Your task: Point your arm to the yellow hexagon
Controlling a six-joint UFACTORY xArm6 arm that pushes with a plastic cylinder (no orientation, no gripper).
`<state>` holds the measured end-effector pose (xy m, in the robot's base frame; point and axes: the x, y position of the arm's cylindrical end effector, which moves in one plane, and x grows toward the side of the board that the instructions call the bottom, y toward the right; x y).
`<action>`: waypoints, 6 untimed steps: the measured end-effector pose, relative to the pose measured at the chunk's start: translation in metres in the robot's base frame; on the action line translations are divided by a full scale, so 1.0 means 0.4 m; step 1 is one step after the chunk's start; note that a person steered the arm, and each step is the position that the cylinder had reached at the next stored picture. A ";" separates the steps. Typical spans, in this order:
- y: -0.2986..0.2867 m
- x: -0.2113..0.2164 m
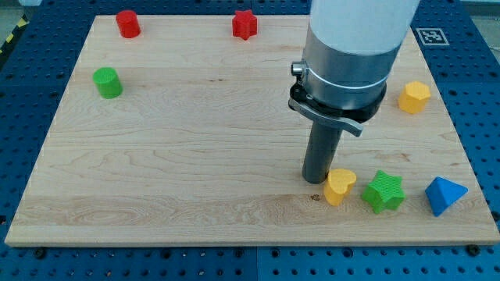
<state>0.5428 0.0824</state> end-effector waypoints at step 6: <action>0.068 -0.541</action>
